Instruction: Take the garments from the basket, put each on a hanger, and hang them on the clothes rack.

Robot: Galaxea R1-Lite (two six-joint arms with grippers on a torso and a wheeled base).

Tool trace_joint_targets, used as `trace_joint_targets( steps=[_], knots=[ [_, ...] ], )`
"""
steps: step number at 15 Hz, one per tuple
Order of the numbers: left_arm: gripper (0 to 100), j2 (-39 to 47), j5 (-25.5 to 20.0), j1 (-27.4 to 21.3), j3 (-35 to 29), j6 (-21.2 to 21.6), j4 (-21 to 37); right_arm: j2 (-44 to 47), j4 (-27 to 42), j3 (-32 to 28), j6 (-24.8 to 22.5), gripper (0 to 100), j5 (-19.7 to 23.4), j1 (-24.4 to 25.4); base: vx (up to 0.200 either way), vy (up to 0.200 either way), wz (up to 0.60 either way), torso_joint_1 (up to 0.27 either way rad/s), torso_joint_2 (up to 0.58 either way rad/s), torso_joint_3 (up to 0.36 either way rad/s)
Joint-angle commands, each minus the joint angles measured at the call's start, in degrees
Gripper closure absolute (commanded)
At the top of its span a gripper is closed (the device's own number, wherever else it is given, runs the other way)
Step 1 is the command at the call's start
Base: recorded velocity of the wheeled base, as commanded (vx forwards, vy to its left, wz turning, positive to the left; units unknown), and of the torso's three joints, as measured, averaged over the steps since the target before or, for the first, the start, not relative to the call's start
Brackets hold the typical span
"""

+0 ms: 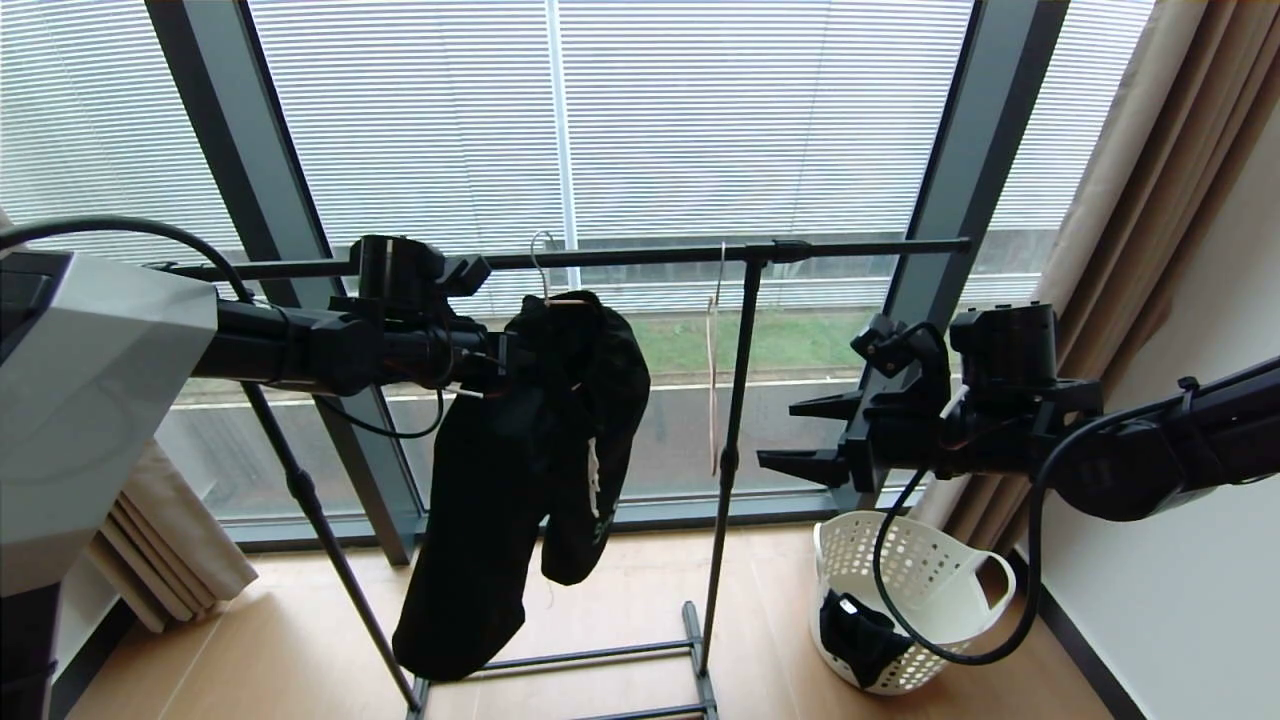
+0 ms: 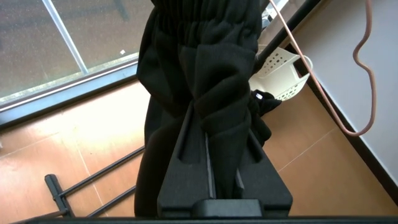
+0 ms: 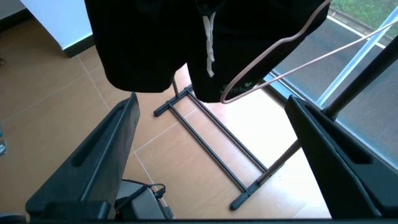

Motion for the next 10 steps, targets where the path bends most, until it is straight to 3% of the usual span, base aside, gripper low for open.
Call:
trace_joint_targets(
  steps=[1, 5, 6, 10],
  knots=[
    [100, 0.32, 0.01, -0.01, -0.03, -0.02, 0.01, 0.19, -0.04, 0.03, 0.01, 0, 0.07, 0.01, 0.000, 0.000, 0.00, 0.000, 0.00, 0.000],
    [100, 0.67, 0.01, -0.01, -0.29, -0.02, -0.08, 0.28, 0.05, 0.03, -0.07, 0, 0.07, 0.01, 0.000, 0.000, 0.00, 0.000, 0.00, 0.000],
    [0, 0.67, 0.01, -0.01, -0.20, -0.02, -0.08, 0.28, 0.05, 0.03, -0.07, 0, 0.07, 0.10, 0.000, 0.000, 0.00, 0.000, 0.00, 0.000],
    [0, 0.23, 0.01, -0.01, 0.15, -0.02, 0.18, 0.63, -0.04, -0.06, -0.07, 0, -0.01, 0.01, 0.000, 0.000, 0.00, 0.000, 0.00, 0.000]
  ],
)
